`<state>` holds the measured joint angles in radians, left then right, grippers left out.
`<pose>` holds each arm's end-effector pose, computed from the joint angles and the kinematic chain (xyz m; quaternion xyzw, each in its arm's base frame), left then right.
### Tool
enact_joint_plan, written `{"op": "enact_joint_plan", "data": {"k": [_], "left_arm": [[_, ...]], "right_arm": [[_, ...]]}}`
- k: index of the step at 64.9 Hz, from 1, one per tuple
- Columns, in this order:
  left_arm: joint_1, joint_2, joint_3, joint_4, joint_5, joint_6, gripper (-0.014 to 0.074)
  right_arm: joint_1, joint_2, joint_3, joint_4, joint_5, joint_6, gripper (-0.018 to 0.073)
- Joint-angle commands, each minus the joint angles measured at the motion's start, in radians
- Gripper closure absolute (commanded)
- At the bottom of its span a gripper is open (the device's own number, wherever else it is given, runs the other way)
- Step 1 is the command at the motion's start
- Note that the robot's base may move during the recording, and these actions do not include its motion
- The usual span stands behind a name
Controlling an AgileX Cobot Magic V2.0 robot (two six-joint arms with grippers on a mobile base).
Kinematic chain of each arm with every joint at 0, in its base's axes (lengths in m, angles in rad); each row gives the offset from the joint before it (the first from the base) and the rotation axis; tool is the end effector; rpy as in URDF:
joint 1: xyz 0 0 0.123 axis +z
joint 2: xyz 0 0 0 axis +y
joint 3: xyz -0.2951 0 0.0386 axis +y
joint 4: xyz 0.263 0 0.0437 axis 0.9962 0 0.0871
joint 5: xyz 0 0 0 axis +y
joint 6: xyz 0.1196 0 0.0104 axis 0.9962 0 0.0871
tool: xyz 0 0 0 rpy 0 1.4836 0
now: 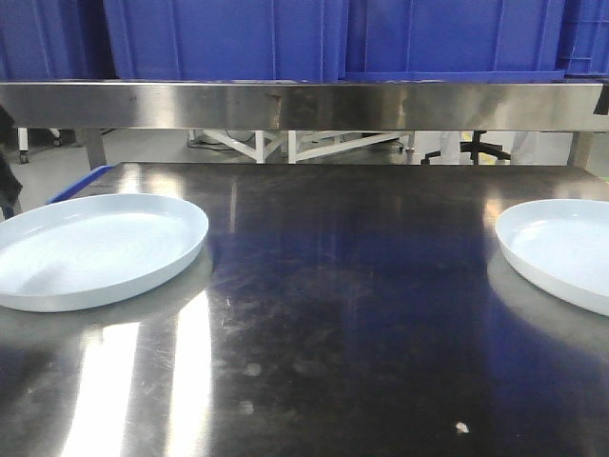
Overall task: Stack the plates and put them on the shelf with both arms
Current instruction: 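Lower the left gripper to the rim of the nearby white plate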
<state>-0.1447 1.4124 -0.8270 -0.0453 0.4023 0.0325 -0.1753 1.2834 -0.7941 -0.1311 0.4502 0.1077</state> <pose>0.3059 -0.0467 0.2175 0.0668 0.9419 -0.0336 0.3275 0.2796 -0.0565 0.2419 0.0870 0.9312 -0.0592 0.3490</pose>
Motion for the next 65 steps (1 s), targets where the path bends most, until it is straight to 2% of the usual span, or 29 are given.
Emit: {"op": "enact_joint_plan", "data": {"k": [1,9,33,65], "left_arm": [[0.017,-0.026,-0.034,-0.008,-0.059,-0.012,0.0069],[0.035,-0.026,-0.034,-0.008,-0.063,-0.012,0.0069],[0.031,0.018,-0.034,-0.013,-0.09,-0.012,0.0069],[0.031,0.128,-0.142,-0.013,-0.085,-0.012,0.0069]], "right_arm": [[-0.007,-0.02,-0.037,-0.019,-0.048,-0.01,0.0062],[-0.007,-0.02,-0.037,-0.019,-0.052,-0.01,0.0062],[-0.007,-0.02,-0.037,-0.018,-0.056,-0.009,0.0062],[-0.007,-0.02,-0.037,-0.018,-0.051,-0.009,0.0062]]}}
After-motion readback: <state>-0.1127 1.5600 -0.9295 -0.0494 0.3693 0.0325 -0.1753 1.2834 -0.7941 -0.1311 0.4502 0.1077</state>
